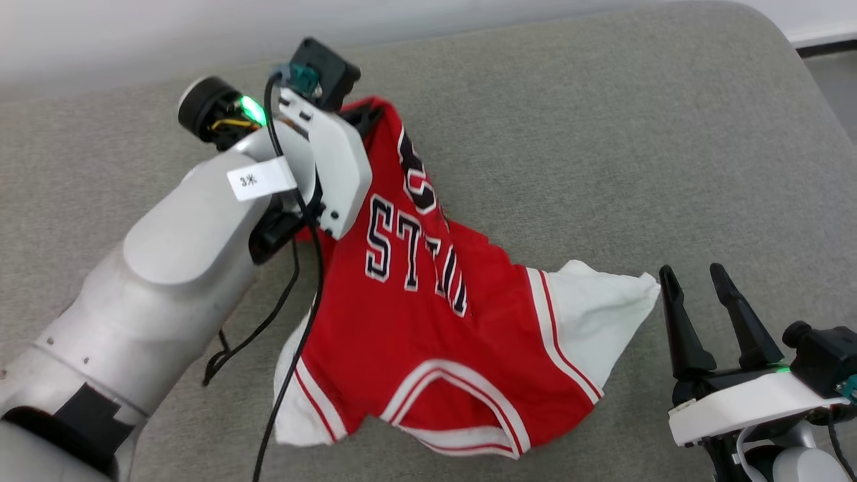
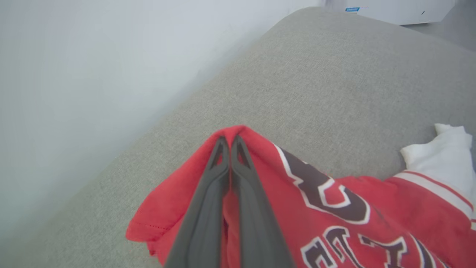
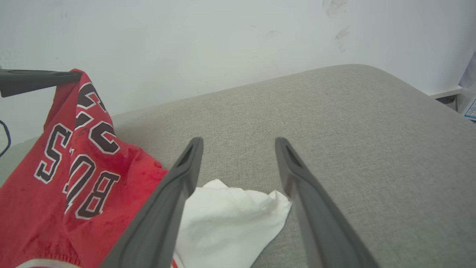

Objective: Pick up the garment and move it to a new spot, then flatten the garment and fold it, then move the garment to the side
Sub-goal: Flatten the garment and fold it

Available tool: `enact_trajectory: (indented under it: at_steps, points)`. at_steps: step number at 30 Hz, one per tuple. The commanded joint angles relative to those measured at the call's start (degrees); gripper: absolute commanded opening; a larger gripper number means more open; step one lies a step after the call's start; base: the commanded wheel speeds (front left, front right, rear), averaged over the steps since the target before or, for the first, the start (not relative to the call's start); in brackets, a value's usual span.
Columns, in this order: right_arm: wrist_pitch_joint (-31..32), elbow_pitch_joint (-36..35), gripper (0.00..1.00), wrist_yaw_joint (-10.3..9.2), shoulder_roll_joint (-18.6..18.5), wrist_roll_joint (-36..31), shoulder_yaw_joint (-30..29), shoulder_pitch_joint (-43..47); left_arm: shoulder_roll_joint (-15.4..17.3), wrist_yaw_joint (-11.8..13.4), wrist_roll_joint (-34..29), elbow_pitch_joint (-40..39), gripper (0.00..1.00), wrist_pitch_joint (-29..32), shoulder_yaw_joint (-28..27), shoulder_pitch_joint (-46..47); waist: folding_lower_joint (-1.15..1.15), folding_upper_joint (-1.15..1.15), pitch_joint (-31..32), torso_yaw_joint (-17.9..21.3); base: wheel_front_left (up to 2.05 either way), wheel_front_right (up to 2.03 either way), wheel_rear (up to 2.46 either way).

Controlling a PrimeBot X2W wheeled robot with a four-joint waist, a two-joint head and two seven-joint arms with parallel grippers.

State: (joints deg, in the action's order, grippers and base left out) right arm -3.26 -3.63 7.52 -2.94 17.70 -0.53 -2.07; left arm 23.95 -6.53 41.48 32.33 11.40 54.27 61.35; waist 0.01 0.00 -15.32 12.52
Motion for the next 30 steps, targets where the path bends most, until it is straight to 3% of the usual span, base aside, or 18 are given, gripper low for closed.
enact_trajectory:
  at_steps: [1, 13, 14, 15, 20, 25, 30]
  points:
    - [-0.41, 0.14, 1.0, -0.06, 0.11, 0.35, 0.31, -0.78, -0.87, 0.54, -0.4, 0.98, 0.0, -1.53, -0.72, 1.3, -0.01, 0.0, -0.99, 1.14, 0.0, 0.0, 0.0]
    - [-2.07, 0.88, 1.0, -0.05, 0.11, 0.37, 0.59, -2.96, -6.55, -0.15, 2.35, 11.77, 0.0, -4.97, 0.0, -0.56, -0.01, 0.0, -3.26, 1.77, 0.0, 0.0, 0.0]
    - [-2.31, 0.85, 1.0, -0.06, 0.11, 0.05, 0.57, -3.01, -6.86, -0.29, 2.87, 12.08, 0.38, -5.47, -0.25, -1.27, -0.01, 0.0, -3.06, 1.46, 0.0, 0.0, 0.0]
    - [-2.42, 0.83, 1.0, -0.05, 0.11, -0.26, 0.53, -2.94, -7.0, -0.39, 2.96, 12.03, 1.0, -6.77, -0.42, -1.6, -0.01, 0.0, -2.77, 1.08, 0.0, 0.0, 0.0]
    - [-1.91, 0.03, 1.0, -0.05, 0.11, -1.98, -0.01, -2.42, -7.33, 1.63, 3.19, 10.86, 1.0, -15.65, -2.15, -5.45, -0.01, 0.0, -0.16, -1.68, 0.0, 0.0, 0.0]
    - [-0.23, -1.44, 1.0, -0.06, 0.1, -3.56, -0.89, -1.16, -6.93, 6.82, 3.16, 6.41, 1.0, -24.08, -4.73, -10.82, -0.01, 0.0, 2.75, -5.15, 0.0, 0.0, 0.0]
    - [1.62, -2.86, 1.0, -0.06, 0.1, -4.49, -1.63, 0.17, -4.63, 12.95, 2.41, -1.34, 1.0, -26.35, -9.01, -17.57, -0.01, 0.0, 5.82, -8.11, 0.0, 0.0, 0.0]
